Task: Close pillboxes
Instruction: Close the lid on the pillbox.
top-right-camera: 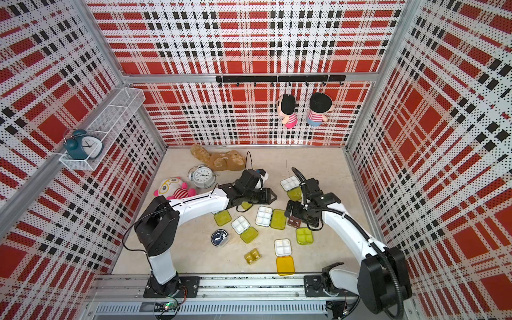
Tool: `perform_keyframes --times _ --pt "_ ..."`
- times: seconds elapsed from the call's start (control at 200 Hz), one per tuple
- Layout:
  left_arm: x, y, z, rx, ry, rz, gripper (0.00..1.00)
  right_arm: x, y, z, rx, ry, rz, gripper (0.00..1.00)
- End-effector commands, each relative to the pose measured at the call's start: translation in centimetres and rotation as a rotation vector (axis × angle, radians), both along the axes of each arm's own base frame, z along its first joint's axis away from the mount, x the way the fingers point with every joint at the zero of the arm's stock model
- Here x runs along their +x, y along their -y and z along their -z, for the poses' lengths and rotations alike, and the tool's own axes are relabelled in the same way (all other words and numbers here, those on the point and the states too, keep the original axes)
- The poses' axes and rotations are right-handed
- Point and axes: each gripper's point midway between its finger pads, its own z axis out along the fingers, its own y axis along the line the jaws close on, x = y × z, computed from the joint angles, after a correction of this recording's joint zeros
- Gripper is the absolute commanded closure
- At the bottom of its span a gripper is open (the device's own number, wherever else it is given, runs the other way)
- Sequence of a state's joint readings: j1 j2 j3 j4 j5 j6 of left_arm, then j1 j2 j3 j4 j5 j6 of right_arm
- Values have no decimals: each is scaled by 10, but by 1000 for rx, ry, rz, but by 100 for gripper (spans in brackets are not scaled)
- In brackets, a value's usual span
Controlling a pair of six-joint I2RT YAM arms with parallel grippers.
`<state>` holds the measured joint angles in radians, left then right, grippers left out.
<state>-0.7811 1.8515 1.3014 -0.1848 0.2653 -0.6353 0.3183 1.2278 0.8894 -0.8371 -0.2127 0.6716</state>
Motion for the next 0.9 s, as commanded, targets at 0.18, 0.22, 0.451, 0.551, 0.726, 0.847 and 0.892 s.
perform_keyframes --times 0.18,0.22,0.451,0.551,0.726,0.847,0.892 --pt "69 -7 -30 -143 -28 -45 54 49 -2 -52 335 147 182 0" --pt "79 -6 -31 -170 -46 -43 54 53 0 -52 357 144 217 0" --pt "129 9 -35 -319 -71 -20 52 73 20 -49 475 163 374 0" --pt "143 16 -26 -370 -82 1 46 81 33 -43 464 191 413 0" --pt "154 22 1 -440 -135 -9 40 92 45 -29 447 231 485 0" --pt "156 29 13 -461 -145 -1 38 97 52 -14 460 252 547 0" --pt "158 33 18 -458 -141 10 38 99 52 -7 469 241 551 0"
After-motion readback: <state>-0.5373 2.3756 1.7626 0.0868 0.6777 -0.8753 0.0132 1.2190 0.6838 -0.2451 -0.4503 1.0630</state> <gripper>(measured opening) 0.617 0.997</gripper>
